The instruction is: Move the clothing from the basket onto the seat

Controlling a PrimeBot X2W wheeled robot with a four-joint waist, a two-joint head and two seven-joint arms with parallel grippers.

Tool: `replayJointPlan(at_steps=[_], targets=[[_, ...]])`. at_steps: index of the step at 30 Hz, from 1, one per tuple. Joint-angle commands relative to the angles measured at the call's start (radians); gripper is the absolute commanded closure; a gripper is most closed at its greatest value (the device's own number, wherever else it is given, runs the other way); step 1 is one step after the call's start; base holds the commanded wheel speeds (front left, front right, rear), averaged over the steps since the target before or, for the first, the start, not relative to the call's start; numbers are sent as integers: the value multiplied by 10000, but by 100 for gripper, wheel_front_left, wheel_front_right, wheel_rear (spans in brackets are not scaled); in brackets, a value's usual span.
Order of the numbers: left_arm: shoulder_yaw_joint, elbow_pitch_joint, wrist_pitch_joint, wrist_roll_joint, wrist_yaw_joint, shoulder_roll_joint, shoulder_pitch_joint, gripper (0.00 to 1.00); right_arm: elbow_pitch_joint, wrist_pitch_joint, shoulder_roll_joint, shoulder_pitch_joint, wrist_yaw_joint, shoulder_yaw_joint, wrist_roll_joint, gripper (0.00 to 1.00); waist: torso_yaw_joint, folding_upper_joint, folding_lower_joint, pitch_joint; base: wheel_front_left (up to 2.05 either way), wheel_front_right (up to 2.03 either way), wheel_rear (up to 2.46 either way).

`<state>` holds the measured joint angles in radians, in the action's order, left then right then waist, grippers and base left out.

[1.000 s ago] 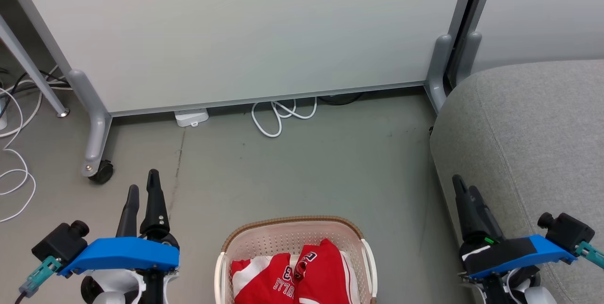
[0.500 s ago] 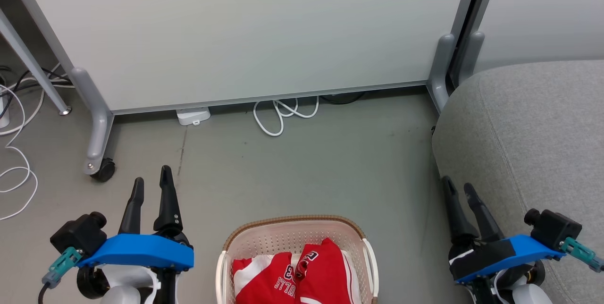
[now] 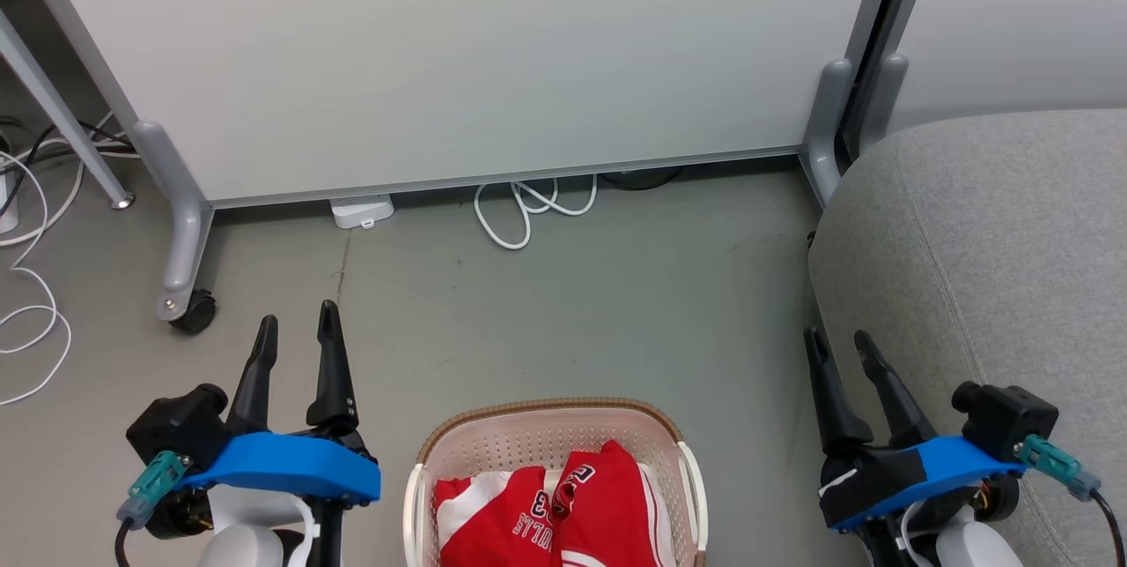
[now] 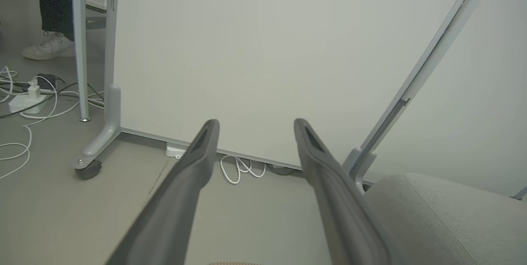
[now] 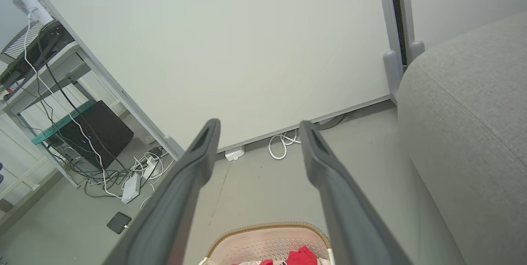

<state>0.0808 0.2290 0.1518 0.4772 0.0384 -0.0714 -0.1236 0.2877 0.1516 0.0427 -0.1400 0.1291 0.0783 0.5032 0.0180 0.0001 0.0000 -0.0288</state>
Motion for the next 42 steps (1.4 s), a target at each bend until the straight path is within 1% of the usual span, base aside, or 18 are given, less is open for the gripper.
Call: replayJointPlan(at_steps=[1, 24, 29, 42], targets=[[62, -48, 91, -241, -11, -82, -224, 0, -35, 94, 78, -247, 20, 47, -272, 0, 1, -1, 0, -6, 0, 0, 0], [431, 498, 625, -2339, 234, -105, -383, 0, 174, 628, 94, -388, 22, 398, -2396, 0, 96, -1, 0, -159, 0, 0, 0], [472, 619, 732, -2705, 327, -94, -439, 0, 229, 731, 95, -439, 22, 458, -2802, 0, 116, -1, 0, -191, 0, 0, 0], [507, 838, 978, -3674, 408, -32, -496, 0, 411, 976, 99, -480, 17, 487, -3820, 0, 117, -1, 0, -244, 0, 0, 0]])
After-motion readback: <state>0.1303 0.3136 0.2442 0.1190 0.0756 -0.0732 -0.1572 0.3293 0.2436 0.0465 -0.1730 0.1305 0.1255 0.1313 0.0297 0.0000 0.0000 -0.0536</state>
